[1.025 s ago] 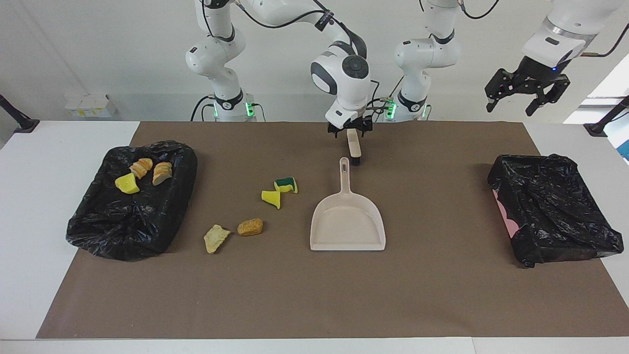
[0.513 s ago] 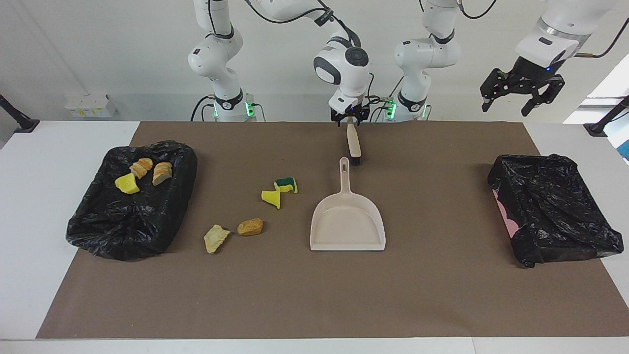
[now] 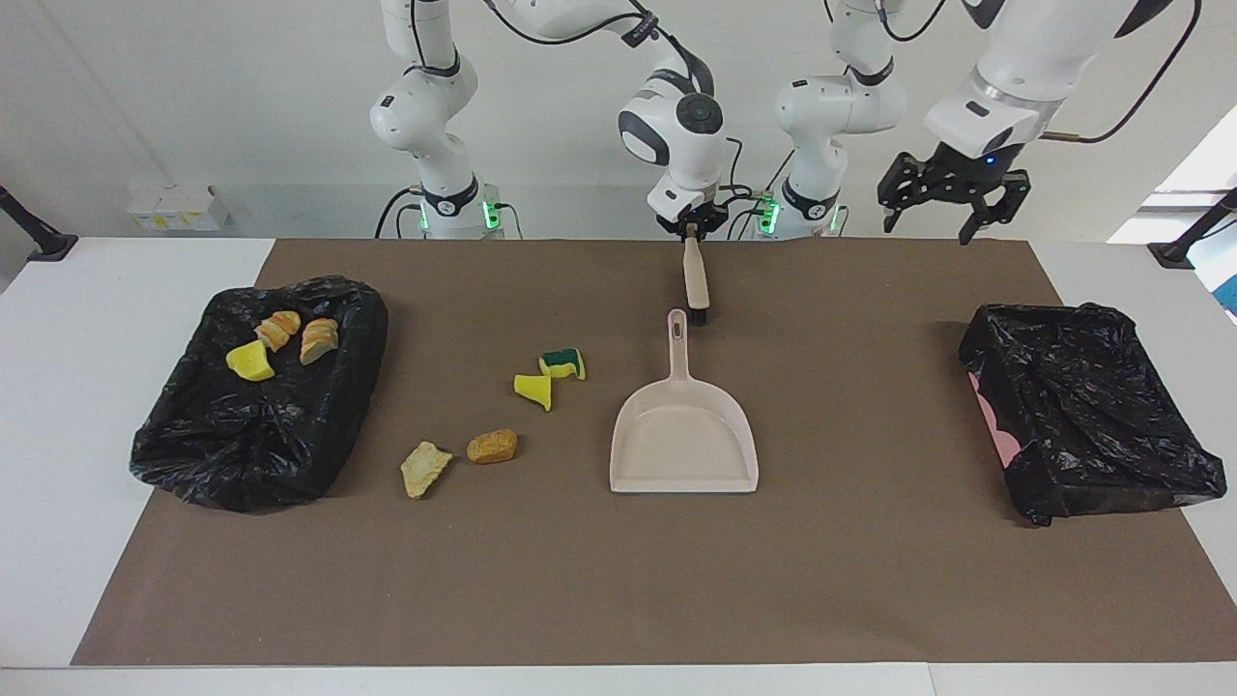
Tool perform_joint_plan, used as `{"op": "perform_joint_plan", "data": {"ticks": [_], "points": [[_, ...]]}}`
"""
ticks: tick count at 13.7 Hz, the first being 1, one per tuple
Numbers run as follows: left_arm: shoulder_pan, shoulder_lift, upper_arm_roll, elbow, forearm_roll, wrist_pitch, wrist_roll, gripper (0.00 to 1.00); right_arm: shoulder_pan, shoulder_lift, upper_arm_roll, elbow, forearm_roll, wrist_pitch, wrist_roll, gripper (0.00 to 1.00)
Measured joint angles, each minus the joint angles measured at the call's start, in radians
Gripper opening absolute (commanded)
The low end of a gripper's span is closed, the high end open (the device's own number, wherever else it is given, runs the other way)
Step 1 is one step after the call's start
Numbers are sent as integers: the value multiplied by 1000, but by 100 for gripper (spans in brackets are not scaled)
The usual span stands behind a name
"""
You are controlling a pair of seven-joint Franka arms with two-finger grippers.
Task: Sweep and dump trash in bin
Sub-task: 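Grasp the dustpan handle with the left gripper while the right gripper grasps the brush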
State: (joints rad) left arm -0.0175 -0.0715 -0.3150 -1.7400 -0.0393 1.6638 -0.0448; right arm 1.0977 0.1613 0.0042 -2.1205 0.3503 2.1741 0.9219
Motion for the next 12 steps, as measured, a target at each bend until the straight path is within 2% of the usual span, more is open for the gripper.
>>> {"op": "perform_joint_plan", "data": {"ticks": [4, 8, 12], "points": [[-3, 1, -107, -128, 0, 152, -145, 100, -47, -42, -5, 18, 0, -123, 0, 0], [-3, 11, -177, -252, -1, 329, -235, 100, -191, -118, -10, 21, -25, -294, -14, 0], [-5, 112, -274, -304, -2, 491, -375, 100, -359, -177, -14, 22, -122, -422, -97, 0]]}}
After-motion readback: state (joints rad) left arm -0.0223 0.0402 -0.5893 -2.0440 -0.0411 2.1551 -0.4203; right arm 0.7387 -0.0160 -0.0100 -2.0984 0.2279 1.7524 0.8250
